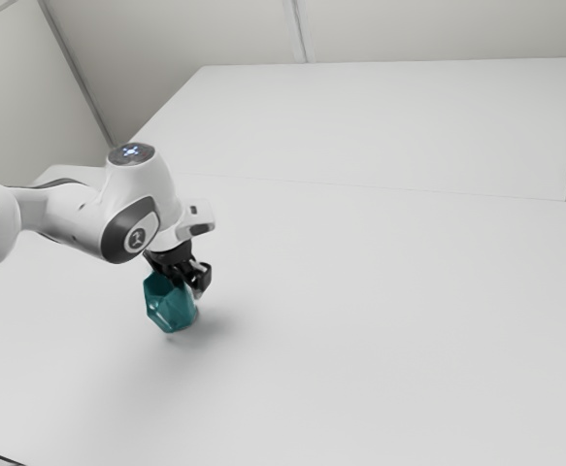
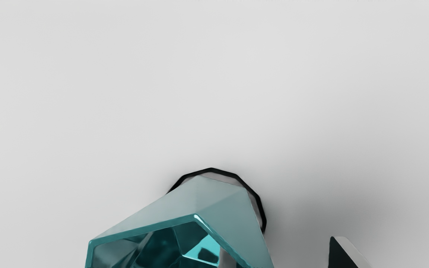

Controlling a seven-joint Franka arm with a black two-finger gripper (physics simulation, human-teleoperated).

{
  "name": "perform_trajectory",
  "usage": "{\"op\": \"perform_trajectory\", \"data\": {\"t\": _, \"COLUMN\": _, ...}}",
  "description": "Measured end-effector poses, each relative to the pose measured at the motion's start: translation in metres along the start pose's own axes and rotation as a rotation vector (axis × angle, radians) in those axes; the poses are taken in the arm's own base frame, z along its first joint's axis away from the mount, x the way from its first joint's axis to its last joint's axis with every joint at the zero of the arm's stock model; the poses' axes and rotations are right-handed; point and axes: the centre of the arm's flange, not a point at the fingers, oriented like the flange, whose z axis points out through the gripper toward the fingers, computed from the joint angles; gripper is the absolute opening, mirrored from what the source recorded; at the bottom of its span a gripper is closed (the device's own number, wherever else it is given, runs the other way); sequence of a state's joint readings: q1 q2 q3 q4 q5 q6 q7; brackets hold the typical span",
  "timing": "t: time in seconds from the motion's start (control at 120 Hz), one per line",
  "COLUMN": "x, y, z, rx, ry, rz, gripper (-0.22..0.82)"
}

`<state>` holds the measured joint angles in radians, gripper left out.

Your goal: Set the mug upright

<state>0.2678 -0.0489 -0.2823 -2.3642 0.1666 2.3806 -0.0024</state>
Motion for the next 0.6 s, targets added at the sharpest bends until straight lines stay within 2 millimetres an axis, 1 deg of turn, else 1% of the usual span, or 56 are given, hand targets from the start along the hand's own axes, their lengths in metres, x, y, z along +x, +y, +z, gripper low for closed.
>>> {"op": "perform_trajectory", "data": {"t": 0.092, "x": 0.002, "y": 0.003, "z": -0.011, "rx": 0.006, "ry": 0.023, "rz": -0.009, "gripper": 0.34}}
{"op": "perform_trajectory", "data": {"t": 0.167, "x": 0.005, "y": 0.001, "z": -0.029, "rx": 0.014, "ry": 0.051, "rz": -0.025, "gripper": 0.42}}
{"op": "perform_trajectory", "data": {"t": 0.267, "x": 0.019, "y": -0.004, "z": -0.066, "rx": -0.001, "ry": 0.076, "rz": -0.067, "gripper": 0.49}}
{"op": "perform_trajectory", "data": {"t": 0.383, "x": 0.036, "y": -0.010, "z": -0.112, "rx": -0.043, "ry": 0.068, "rz": -0.122, "gripper": 0.54}}
{"op": "perform_trajectory", "data": {"t": 0.483, "x": 0.045, "y": -0.014, "z": -0.149, "rx": -0.072, "ry": 0.042, "rz": -0.147, "gripper": 0.56}}
{"op": "perform_trajectory", "data": {"t": 0.6, "x": 0.050, "y": -0.019, "z": -0.192, "rx": -0.089, "ry": 0.019, "rz": -0.160, "gripper": 0.58}}
